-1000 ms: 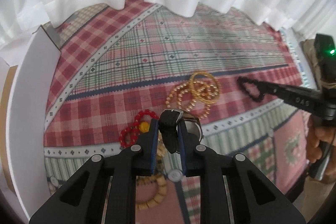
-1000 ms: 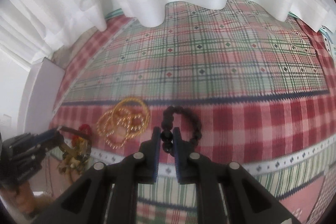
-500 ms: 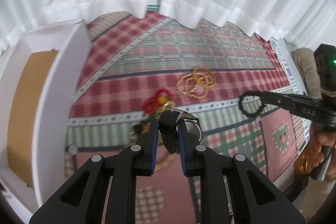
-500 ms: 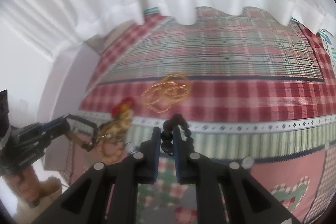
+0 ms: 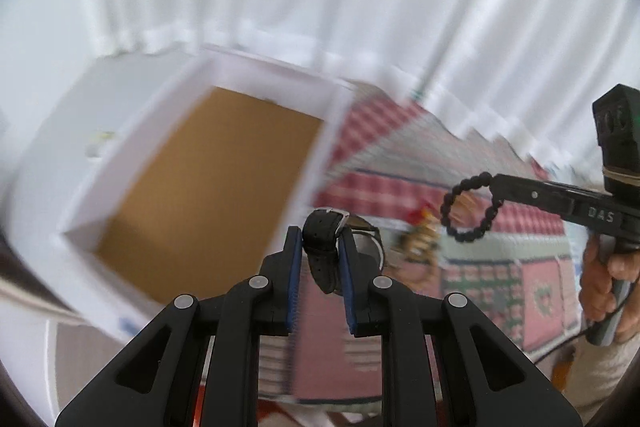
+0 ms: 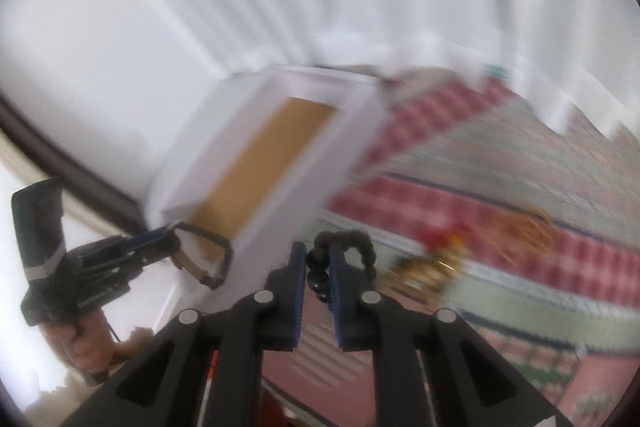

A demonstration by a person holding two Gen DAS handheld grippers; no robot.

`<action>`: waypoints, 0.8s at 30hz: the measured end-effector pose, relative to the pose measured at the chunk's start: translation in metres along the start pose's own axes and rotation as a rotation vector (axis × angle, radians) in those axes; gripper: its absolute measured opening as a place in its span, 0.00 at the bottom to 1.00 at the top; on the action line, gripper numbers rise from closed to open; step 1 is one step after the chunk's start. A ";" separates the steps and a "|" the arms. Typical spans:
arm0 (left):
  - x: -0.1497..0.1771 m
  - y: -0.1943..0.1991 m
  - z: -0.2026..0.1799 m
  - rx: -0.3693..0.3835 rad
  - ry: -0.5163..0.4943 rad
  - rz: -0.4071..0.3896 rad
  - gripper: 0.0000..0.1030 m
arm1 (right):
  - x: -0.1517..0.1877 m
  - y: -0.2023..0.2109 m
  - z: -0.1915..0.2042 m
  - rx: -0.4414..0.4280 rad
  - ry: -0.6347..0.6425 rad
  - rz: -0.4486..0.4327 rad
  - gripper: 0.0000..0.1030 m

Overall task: Organize jewelry
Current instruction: 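Lift and carry the watch and bracelet in both grippers over the white box, then open both grippers to drop the watch and bracelet into the box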

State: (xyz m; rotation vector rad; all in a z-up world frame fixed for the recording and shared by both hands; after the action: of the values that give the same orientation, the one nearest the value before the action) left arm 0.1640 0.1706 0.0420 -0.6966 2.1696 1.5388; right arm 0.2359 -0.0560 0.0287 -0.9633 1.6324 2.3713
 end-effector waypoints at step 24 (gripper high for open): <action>0.016 -0.075 0.162 -0.261 0.192 0.032 0.49 | -0.018 -0.197 0.172 0.025 0.227 0.047 0.37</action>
State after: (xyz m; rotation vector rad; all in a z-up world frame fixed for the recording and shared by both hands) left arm 0.2010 0.3003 -0.0753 -0.9310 2.1420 1.8620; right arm 0.2580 0.1812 -0.0815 -1.2419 1.7739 2.3384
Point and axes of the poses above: each gripper's, at about its wrist camera, not at the fingertips, and y roughly against the way its jaws point, z to its left, x to its underside, the point moved 3 cm from there along -y, roughly the way its jaws point, and after that the axes turned 12 degrees about x, right-handed, at the moved point
